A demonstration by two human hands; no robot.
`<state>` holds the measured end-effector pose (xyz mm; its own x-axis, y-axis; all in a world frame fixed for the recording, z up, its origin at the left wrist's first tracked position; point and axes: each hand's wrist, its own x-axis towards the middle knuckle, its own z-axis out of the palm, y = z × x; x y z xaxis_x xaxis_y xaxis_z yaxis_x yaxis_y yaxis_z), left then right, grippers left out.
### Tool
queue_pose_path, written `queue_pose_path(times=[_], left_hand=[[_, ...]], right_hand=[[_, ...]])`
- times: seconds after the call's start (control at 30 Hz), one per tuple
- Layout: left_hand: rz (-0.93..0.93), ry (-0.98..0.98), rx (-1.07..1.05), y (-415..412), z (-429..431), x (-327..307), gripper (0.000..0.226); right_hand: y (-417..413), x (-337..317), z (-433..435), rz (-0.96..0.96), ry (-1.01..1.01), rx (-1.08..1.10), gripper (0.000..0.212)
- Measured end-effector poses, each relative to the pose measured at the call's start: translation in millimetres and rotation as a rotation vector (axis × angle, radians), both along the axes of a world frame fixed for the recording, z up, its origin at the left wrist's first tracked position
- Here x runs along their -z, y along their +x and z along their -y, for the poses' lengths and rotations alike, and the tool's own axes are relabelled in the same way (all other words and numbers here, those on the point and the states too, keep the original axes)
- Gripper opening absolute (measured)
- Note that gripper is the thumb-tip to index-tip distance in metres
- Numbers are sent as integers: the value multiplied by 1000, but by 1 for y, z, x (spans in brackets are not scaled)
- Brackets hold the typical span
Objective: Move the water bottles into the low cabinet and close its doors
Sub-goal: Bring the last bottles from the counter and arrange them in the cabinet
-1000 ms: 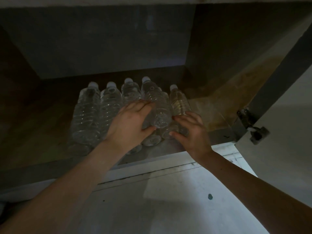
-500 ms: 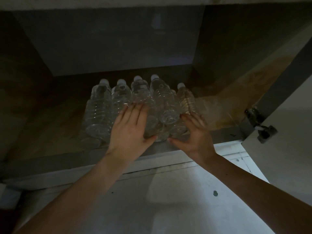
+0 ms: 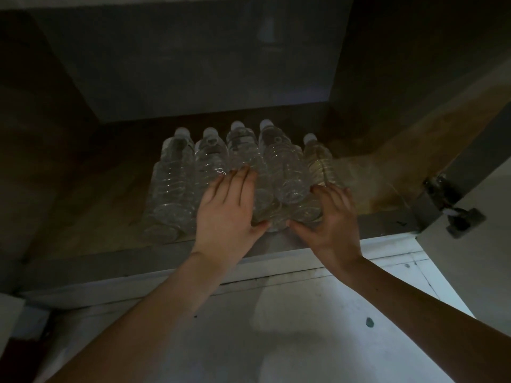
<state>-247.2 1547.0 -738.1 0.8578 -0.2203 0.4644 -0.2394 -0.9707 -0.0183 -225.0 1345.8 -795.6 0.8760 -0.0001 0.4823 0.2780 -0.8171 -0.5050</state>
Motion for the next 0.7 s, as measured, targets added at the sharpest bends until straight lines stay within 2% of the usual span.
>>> queue_pose_path(times=[0.7], left_hand=[[31,-33,3,9,0,3,86]], right_hand=[[-1,0,-14,-11,65,91,65]])
